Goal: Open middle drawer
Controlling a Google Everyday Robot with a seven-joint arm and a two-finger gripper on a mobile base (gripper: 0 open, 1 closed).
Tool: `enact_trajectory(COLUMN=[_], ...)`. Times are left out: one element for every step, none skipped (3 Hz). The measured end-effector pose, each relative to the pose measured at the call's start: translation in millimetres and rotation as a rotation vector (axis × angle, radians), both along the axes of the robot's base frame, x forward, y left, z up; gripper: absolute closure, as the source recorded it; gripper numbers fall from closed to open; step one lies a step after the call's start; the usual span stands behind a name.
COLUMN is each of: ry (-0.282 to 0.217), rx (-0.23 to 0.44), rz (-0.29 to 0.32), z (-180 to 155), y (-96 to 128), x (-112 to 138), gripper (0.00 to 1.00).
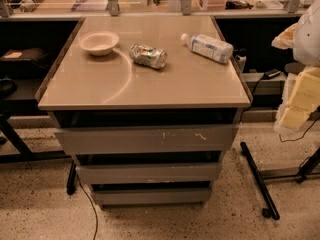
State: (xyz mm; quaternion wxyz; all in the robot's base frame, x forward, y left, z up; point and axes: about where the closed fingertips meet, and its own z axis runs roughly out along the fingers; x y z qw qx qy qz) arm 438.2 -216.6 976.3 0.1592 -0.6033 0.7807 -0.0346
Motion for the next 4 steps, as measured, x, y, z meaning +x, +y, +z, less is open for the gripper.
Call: enact_trajectory(ry=[0.0, -0.015, 0.004, 0.065], rx=[0.0, -0.005, 0.008, -0.011], rz=[0.0, 0.004, 0.022, 0.047], z=[0, -21, -91, -181], y=[0, -1, -4, -6], x=[0, -4, -4, 1], gripper=[0.0, 0.0, 0.0, 0.0])
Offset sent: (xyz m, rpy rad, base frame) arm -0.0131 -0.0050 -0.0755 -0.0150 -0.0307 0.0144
